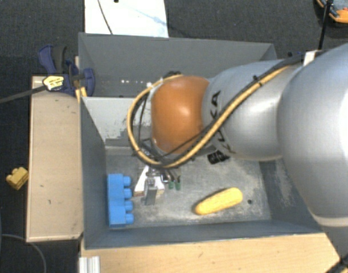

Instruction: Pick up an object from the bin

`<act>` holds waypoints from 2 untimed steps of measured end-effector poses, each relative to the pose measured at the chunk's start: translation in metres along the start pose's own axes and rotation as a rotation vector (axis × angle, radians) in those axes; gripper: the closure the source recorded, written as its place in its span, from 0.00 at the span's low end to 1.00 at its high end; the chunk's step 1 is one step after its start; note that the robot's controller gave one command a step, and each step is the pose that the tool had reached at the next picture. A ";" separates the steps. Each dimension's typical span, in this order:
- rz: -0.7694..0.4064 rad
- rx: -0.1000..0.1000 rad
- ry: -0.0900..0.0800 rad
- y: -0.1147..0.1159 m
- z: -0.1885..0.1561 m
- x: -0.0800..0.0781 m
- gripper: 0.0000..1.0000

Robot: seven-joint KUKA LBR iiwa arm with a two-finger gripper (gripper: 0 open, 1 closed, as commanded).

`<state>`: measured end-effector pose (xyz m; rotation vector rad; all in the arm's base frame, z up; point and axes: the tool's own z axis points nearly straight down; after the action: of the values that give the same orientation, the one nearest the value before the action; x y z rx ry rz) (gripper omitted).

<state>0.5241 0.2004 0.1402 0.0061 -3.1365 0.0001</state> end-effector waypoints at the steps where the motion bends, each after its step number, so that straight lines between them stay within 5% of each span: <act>1: 0.006 -0.002 -0.007 -0.001 -0.005 -0.002 0.00; 2: -0.059 -0.002 -0.008 -0.047 -0.003 -0.044 0.00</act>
Offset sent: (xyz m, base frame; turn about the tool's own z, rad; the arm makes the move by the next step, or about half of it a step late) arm 0.0615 -0.0712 0.0014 -0.0751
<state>0.5678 0.1535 0.1434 0.0991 -3.1430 -0.0036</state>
